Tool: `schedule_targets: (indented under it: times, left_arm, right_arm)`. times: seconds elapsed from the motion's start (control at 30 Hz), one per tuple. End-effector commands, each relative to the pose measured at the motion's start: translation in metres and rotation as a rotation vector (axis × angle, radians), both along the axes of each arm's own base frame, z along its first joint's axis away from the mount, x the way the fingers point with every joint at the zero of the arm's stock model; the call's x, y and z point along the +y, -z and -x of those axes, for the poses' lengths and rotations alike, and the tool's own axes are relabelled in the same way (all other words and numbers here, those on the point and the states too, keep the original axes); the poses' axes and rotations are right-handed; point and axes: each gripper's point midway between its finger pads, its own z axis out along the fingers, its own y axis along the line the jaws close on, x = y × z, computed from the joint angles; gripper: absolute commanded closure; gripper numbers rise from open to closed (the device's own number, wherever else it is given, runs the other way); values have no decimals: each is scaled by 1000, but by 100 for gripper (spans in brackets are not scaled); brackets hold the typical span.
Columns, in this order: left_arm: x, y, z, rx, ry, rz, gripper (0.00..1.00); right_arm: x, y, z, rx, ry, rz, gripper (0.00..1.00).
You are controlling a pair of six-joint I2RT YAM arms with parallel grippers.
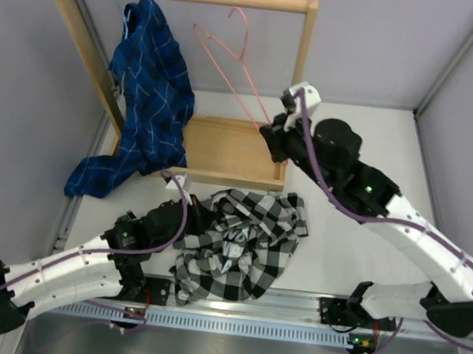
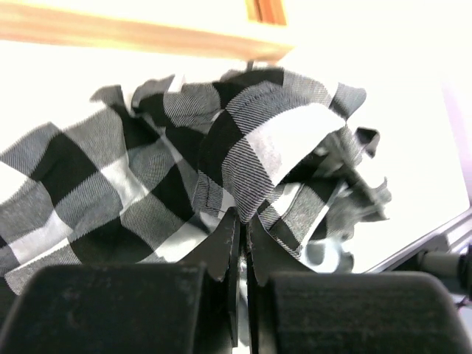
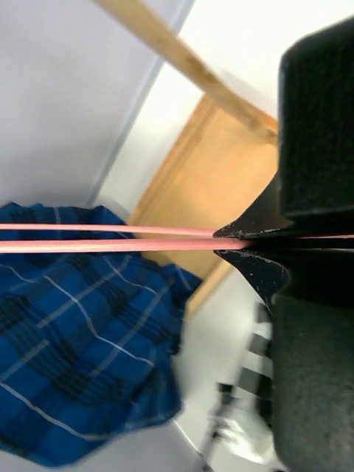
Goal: Place the shirt on the hanger
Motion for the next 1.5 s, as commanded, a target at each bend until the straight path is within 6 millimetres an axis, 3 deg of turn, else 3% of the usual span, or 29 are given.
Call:
schedule_targets:
  times: [0.0, 0.07, 0.1, 0.2, 0.23, 0.3, 0.4, 0.43, 0.47, 0.6, 0.8, 0.9, 1.0, 1.27, 1.33, 1.47]
  left_arm:
    - [7, -24, -10, -10, -73, -15, 100]
    - [6, -24, -15, -12, -77, -56, 100]
    - [4, -33, -18, -25, -87, -55, 100]
    - [0, -44, -27, -43, -94, -79, 100]
    - [0, -47, -30, -53, -96, -91, 100]
    - [-1, -55, -40, -60, -113, -102, 100]
    - [-3, -51, -57, -27, -110, -143, 100]
    - [-2, -59, -68, -25, -122, -133, 100]
    - [-11, -50, -72, 16, -82, -144, 100]
    - [-28, -52, -85, 57, -31, -133, 100]
    - [-43, -62, -89, 67, 8, -104, 100]
    - [-44, -68, -83, 62, 27, -79, 100]
    - [-44, -73, -73, 52, 63, -51, 100]
    - [-65, -86, -24, 22, 390, -10, 100]
    - [-69, -98, -11, -33, 494, -3, 100]
    - [-75, -150, 32, -168, 738, 88, 100]
  right_arm:
    - [-31, 26, 46, 107, -105, 49, 100]
    - [-51, 36, 78, 163, -181, 74, 100]
    - [-71, 57, 101, 250, -196, 108, 100]
    - [-109, 77, 145, 353, -210, 72, 100]
    - [-123, 90, 155, 390, -187, 93, 100]
    - [-146, 95, 174, 409, -191, 66, 100]
    - [-168, 114, 197, 466, -215, 110, 100]
    - [-168, 118, 207, 486, -264, 120, 100]
    - [-174, 126, 212, 506, -263, 142, 100]
    - [-187, 130, 221, 498, -270, 148, 100]
    - [-185, 150, 217, 526, -259, 200, 100]
    - [-180, 163, 210, 542, -240, 240, 100]
    - [-169, 163, 203, 528, -247, 239, 100]
    - [-143, 137, 187, 413, -309, 207, 100]
    - [-134, 131, 192, 403, -373, 192, 100]
    - [-115, 134, 203, 397, -499, 179, 100]
